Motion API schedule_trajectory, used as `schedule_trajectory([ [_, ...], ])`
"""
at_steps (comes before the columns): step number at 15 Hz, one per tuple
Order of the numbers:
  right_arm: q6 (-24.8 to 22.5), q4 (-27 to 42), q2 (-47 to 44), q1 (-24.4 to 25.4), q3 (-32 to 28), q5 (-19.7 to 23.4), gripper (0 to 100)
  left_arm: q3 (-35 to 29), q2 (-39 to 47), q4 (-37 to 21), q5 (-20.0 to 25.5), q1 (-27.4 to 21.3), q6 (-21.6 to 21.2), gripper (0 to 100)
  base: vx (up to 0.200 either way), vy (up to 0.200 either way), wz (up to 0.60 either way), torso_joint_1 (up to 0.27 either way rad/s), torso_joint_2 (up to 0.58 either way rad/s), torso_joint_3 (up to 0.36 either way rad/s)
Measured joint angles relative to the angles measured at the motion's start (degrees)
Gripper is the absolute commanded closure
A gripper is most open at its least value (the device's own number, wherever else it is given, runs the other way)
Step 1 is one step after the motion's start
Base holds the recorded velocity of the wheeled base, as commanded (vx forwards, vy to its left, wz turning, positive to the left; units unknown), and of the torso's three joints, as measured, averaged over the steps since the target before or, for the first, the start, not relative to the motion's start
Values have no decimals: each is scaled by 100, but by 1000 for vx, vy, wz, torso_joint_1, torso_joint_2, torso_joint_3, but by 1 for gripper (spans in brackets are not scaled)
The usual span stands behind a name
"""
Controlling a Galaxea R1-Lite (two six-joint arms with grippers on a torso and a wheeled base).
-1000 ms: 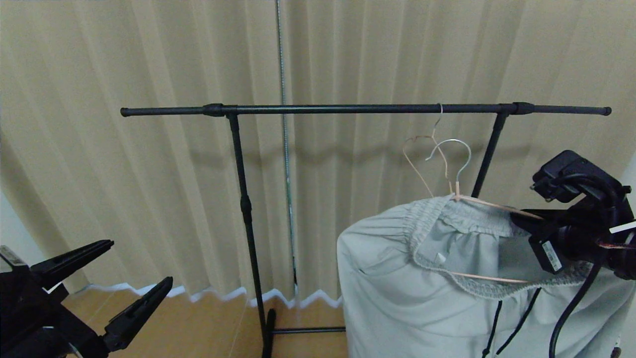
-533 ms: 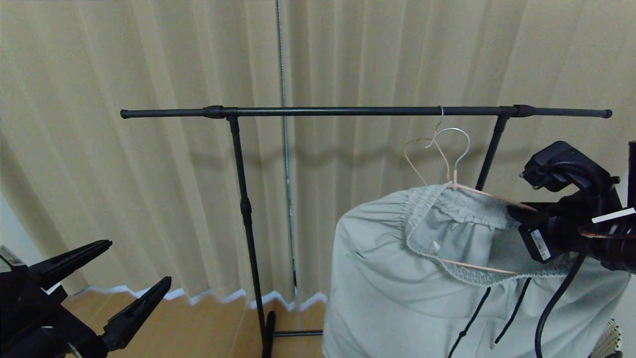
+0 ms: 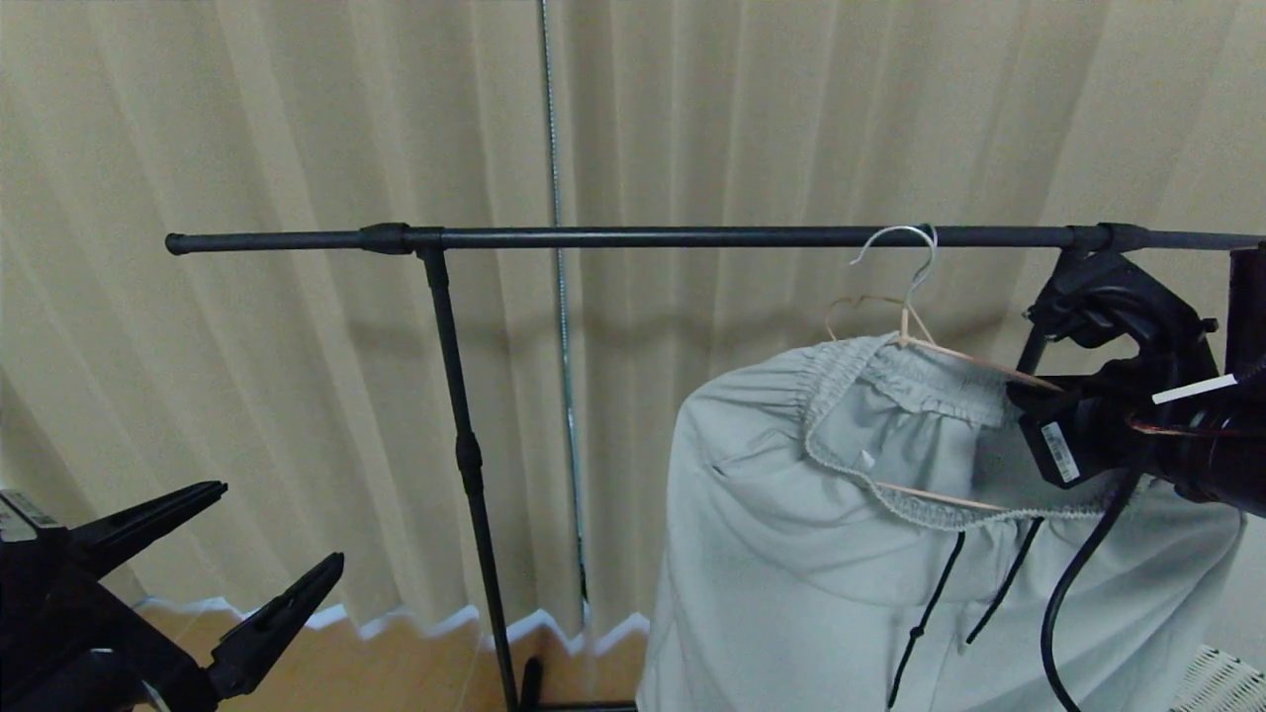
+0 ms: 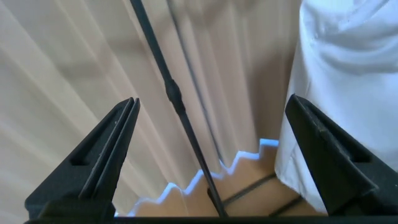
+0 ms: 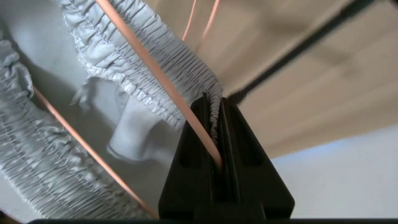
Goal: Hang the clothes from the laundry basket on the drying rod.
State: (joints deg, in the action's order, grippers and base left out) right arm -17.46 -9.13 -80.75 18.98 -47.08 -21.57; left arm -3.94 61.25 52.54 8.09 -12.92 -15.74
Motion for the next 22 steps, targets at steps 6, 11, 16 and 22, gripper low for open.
schedule_trajectory([
  [6,22,-44,-386,-27,-479,-244,100,15,-39,6,6,-9,-7,0,33,0,0,0,0,0],
  [11,52,-50,-944,-24,-1058,-622,100,6,-94,6,6,-5,0,0,0,0,0,0,0,0],
  [16,38,-34,-1770,0,-1646,-1341,100,4,-179,9,9,2,1,0,0,0,0,0,0,0],
  [22,35,-52,-2100,232,-1723,-1358,100,6,-185,9,9,0,1,0,0,0,0,0,0,0],
])
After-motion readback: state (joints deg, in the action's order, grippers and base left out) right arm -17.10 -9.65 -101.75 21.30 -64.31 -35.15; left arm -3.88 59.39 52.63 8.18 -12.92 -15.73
